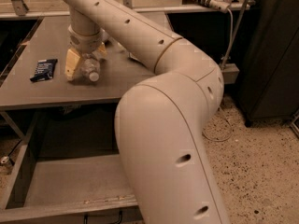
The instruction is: Place water bottle into top drawer
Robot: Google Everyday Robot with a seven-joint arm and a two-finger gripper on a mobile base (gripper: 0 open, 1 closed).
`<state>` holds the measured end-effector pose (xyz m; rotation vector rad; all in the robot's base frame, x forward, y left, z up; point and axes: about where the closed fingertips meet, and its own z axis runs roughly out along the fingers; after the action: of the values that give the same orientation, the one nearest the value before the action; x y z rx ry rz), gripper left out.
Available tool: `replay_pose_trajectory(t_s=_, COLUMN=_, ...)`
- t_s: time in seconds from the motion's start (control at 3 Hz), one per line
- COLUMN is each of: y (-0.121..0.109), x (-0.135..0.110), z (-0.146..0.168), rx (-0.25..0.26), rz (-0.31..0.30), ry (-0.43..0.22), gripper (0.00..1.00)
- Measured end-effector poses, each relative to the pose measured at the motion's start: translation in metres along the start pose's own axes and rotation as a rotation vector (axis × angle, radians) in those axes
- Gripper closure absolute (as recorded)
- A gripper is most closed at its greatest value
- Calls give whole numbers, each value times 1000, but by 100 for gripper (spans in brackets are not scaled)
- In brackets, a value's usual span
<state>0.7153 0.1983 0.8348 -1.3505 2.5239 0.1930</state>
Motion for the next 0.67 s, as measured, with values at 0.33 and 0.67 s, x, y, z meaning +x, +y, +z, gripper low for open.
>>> replay_pose_trajectory(t_s=0.33, y=0, x=0, z=0, rx=0, rz=0, ry=0, gripper=42)
replay_pose_trajectory(t_s=0.67, y=0, x=0, z=0, rx=0, rz=0, ry=0, gripper=66)
